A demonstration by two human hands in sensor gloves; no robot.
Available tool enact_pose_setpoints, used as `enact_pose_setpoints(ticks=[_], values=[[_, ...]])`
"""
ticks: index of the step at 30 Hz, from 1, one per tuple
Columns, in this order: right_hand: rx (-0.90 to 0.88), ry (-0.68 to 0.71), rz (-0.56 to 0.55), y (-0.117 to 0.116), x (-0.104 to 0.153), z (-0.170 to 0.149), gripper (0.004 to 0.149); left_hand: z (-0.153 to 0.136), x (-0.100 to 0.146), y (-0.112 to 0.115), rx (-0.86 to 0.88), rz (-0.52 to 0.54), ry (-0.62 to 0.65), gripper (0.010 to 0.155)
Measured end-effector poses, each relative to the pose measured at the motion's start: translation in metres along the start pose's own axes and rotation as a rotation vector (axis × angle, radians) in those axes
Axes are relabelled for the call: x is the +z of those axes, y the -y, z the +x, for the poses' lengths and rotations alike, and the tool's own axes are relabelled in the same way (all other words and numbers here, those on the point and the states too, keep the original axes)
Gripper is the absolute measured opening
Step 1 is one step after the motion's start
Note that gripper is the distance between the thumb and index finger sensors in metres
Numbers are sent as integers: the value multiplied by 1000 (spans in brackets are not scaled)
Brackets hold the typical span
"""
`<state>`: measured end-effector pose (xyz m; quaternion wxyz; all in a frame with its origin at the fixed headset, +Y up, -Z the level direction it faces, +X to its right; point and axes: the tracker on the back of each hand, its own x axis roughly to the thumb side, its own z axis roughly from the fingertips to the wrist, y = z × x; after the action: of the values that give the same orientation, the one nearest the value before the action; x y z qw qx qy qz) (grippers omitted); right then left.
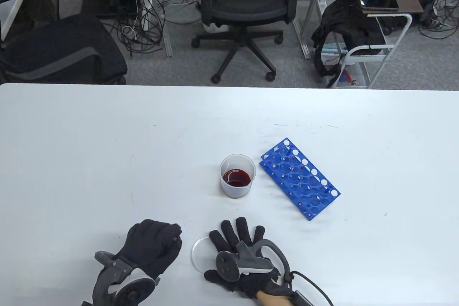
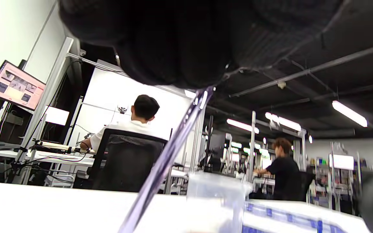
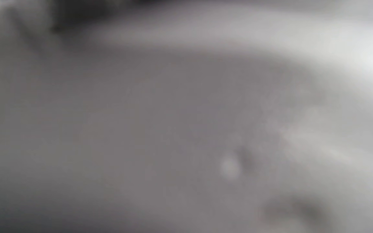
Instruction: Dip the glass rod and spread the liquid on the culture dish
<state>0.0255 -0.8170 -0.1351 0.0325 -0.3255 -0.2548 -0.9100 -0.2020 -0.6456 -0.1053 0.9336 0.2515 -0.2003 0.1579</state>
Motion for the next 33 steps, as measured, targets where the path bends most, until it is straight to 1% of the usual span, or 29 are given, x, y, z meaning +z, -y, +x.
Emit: enact_pose_setpoints(ticks=[2,4,6,8,9,12,14,17,21,22,26,30,31,33], values=[[0,0,1,0,0,0,96,-2,-23,-7,100,36,-27,39],[0,0,0,0,0,0,96,0,-45,-12,147,56,-40,39],[0,-1,-3,0,0,0,96,3,-65,-13,168,70,-46,38],[2,-2,-5,1,0,0,96,8,-85,-10,209,66,-58,38],[1,-2,-6,1,0,0,97,11,-97,-5,229,50,-64,38],[1,-1,-8,1,-1,0,97,20,-121,12,245,2,-71,37],[2,-2,-10,1,-1,0,97,27,-136,28,237,-40,-73,36],[3,-3,-14,1,-1,1,97,38,-157,60,205,-146,-79,35],[3,-4,-18,1,-1,1,97,49,-175,101,53,-290,-67,34],[3,-5,-19,1,-1,1,97,50,-178,111,23,-310,-62,34],[3,-4,-18,1,-1,1,97,53,-184,139,-27,-411,-71,34],[4,-6,-22,1,0,1,97,53,-181,159,-78,-460,-65,33],[3,-6,-22,2,0,1,98,54,-180,159,-74,-439,-64,33],[3,-5,-22,1,0,1,98,55,-182,159,-83,-461,-63,33]])
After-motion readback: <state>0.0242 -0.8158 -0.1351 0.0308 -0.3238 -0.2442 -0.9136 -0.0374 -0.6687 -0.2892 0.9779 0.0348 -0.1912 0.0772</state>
